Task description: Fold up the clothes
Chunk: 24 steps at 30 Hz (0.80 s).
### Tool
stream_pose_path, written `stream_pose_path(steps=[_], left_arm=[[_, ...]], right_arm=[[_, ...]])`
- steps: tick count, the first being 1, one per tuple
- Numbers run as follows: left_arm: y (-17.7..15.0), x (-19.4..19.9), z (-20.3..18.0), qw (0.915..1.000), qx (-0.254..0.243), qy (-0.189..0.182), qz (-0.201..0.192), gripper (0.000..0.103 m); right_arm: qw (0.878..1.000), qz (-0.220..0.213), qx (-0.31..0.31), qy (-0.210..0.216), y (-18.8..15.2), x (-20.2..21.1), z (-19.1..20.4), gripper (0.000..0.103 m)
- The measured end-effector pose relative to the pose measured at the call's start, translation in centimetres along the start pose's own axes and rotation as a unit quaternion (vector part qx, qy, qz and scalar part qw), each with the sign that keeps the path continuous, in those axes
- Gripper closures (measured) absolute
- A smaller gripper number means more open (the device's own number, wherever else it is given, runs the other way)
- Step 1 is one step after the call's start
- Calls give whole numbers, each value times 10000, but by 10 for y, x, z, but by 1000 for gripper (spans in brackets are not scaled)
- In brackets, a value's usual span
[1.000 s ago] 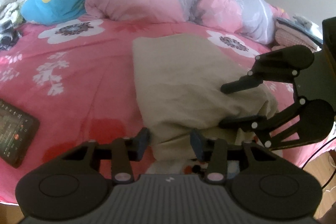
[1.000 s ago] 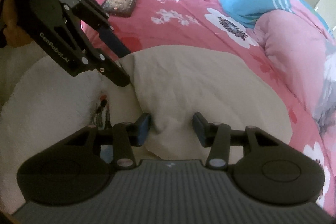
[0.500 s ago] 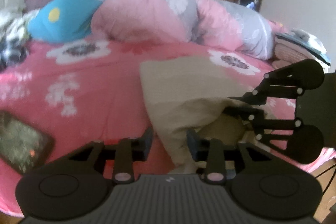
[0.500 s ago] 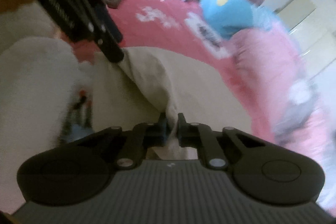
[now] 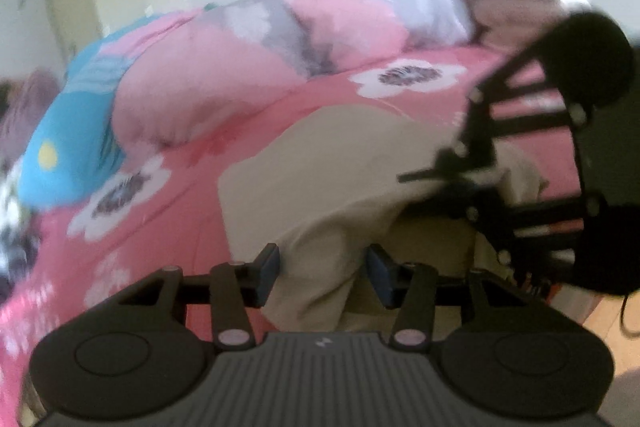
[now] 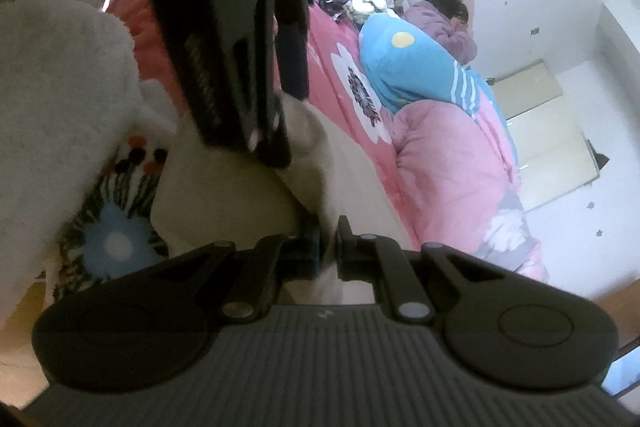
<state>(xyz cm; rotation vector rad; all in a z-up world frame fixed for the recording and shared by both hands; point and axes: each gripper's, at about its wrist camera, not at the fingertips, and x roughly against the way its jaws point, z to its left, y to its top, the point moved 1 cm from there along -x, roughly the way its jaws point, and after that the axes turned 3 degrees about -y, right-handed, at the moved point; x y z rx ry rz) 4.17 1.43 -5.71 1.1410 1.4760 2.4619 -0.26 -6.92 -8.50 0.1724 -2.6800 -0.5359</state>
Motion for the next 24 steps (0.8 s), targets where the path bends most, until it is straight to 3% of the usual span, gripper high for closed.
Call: stream_pose_path(steps=[4, 6, 11, 14, 19, 24], left_arm=[[1, -9, -9, 9987, -508, 59, 10, 52], [1, -12, -9, 9989, -469, 33, -9, 52], [-1, -15, -8, 9997, -220, -30, -133, 73], [-2, -13, -8, 9997, -89, 34, -209, 79], [-3, -12, -2, 9995, 139, 13, -279, 82], [-4, -12, -2, 9994, 150, 1, -307, 83]], right_arm=[[9997, -31, -242, 85, 0, 2, -7, 97], [9995, -59, -291, 132, 0, 3, -8, 97], [9986, -50, -411, 324, -2, 5, -6, 97], [9964, -18, -650, 536, -4, 7, -8, 93], [9788, -37, -1636, 1235, -11, 17, -40, 70], [9477, -108, -2568, 1890, -26, 19, -73, 60]])
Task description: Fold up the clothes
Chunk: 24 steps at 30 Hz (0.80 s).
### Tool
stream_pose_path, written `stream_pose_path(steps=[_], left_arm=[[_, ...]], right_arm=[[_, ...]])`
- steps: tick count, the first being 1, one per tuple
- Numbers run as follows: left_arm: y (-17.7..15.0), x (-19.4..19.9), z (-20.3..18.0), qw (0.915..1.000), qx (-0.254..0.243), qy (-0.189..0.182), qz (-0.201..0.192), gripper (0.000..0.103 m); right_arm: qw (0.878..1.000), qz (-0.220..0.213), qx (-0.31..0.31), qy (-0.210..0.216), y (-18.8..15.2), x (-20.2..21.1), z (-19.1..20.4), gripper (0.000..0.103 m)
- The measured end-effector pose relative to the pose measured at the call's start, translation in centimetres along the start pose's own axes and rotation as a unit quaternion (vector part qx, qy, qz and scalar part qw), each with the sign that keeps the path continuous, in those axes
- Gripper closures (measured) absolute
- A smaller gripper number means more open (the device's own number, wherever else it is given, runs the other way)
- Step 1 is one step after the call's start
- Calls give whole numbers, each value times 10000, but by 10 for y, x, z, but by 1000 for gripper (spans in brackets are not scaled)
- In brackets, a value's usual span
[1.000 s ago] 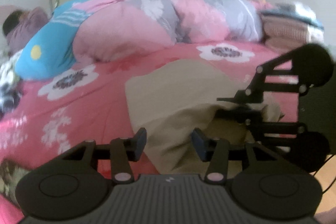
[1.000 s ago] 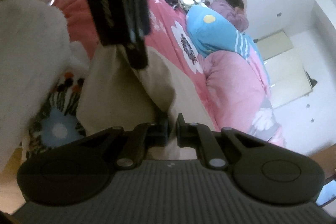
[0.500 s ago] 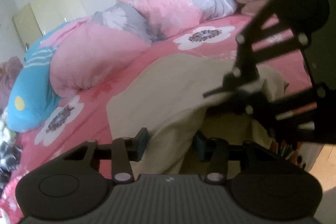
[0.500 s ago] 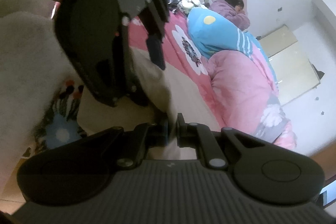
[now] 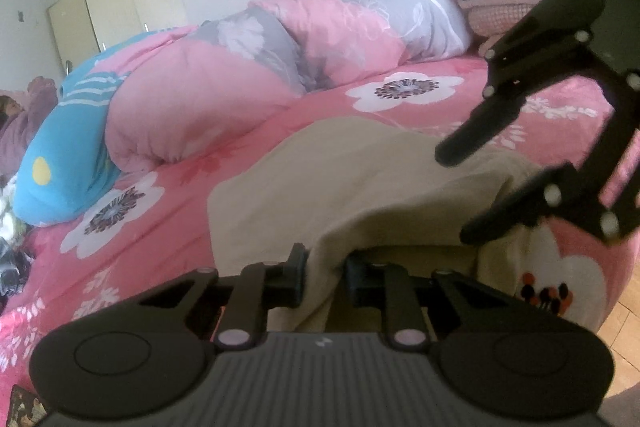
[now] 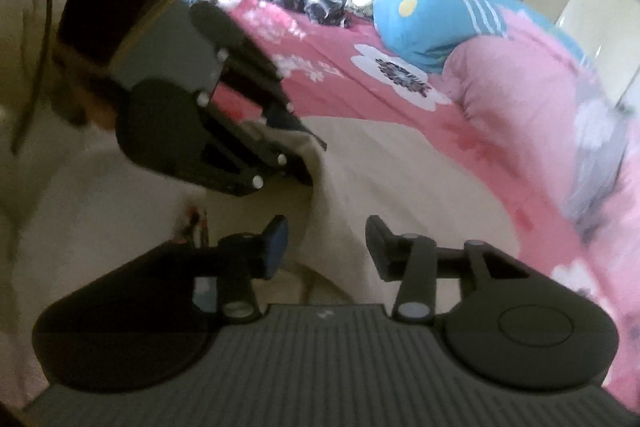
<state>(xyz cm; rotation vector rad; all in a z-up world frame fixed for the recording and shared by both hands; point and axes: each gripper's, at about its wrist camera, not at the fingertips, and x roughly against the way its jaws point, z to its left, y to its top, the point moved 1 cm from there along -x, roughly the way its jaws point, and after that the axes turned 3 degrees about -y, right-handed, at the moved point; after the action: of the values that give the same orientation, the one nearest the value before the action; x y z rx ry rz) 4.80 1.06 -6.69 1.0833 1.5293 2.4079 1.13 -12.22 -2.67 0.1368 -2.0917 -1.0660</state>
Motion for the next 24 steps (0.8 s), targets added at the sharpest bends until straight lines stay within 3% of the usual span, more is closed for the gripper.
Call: stream_pose_path(steps=[3, 7, 10, 14, 17, 21, 23, 24], left_arm=[[0, 0, 1, 10000, 16, -12, -11, 83], [-1, 0, 2, 10000, 38, -26, -20, 84], [-1, 1, 2, 10000, 38, -29, -33, 84], [-3, 2, 2, 10000, 5, -46, -44, 84], [-3, 1, 2, 10000, -3, -52, -9, 84], [-6, 6, 0, 9999, -132, 3, 46, 84], [-7, 6, 0, 9999, -138, -9, 79, 84], [-7, 5, 0, 9999, -125, -7, 110, 82]], right_arm=[[9996, 95, -234, 134, -3, -6, -13, 61], [9994, 331, -48, 91, -10, -24, -16, 63], [9990, 426, 116, -109, -14, -30, -10, 77], [9929, 233, 587, -1012, -11, -27, 13, 92], [9747, 160, 1267, -1835, -19, -38, 41, 92], [9245, 210, 2657, -2725, -42, -60, 82, 93], [9125, 121, 2840, -2941, -40, -58, 89, 95], [9134, 172, 2820, -2931, -41, -60, 89, 95]])
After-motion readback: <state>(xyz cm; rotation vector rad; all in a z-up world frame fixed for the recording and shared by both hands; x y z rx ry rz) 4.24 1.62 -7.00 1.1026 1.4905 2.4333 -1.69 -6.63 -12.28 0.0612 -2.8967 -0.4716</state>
